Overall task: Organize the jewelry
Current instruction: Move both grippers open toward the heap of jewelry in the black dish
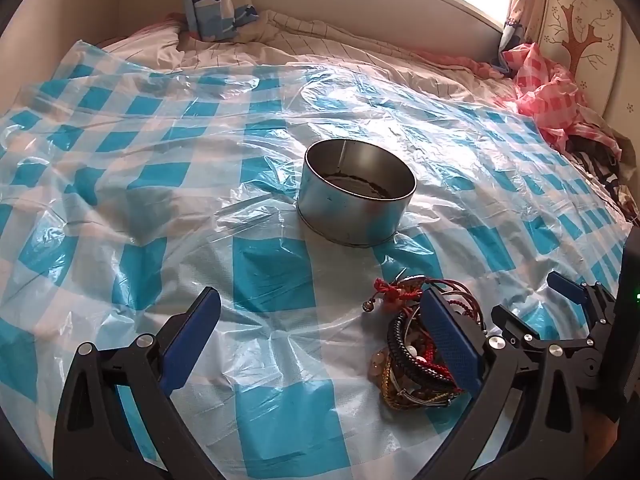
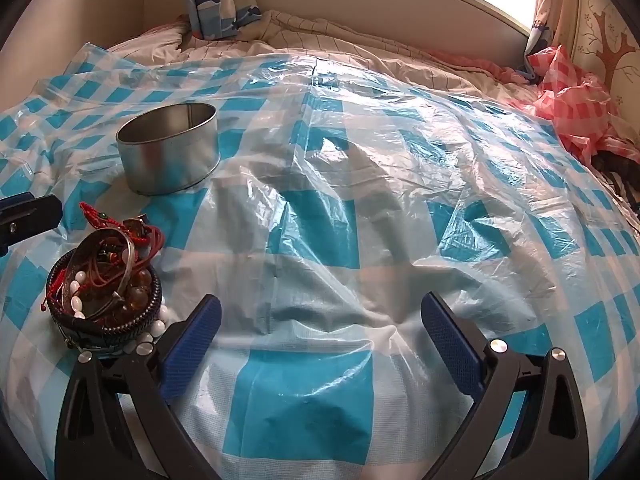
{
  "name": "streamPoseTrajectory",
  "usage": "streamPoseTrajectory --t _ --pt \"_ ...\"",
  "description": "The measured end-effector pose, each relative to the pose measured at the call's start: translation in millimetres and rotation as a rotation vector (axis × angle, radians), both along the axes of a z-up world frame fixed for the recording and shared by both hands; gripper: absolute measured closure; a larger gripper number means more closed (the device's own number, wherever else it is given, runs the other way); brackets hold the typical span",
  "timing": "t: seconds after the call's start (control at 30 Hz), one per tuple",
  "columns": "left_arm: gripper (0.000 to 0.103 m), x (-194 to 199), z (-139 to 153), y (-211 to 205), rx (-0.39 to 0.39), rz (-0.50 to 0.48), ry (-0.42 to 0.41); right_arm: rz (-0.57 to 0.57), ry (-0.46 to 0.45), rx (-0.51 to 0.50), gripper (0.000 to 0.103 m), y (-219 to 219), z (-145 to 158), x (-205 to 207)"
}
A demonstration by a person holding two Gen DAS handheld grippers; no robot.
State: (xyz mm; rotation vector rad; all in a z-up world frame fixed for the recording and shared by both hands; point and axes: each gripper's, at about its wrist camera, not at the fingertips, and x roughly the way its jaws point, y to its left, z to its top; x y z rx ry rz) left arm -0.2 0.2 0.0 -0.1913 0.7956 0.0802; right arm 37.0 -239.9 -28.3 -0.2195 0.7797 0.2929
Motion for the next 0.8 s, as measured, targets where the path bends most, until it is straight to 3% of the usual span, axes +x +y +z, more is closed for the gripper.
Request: streamPoseTrajectory --t 0.47,0.7,0.77,0.8 --pt "0.007 2 -1 -10 0.003 -0.037 -0.044 -0.002 0.002 -0.002 0.007 0 -1 1" --pt "0.007 5 4 -24 0.096 -0.049 -0.050 -0.006 0.005 -0.003 0.007 1 -4 0" --pt "0.010 6 5 -28 0.116 -0.062 -0.065 -0.005 0.006 -0.006 0.007 1 -4 0" --pt "0.016 7 6 -29 0.113 -0.068 -0.078 -0.005 0.007 -0.006 0.007 1 -4 1"
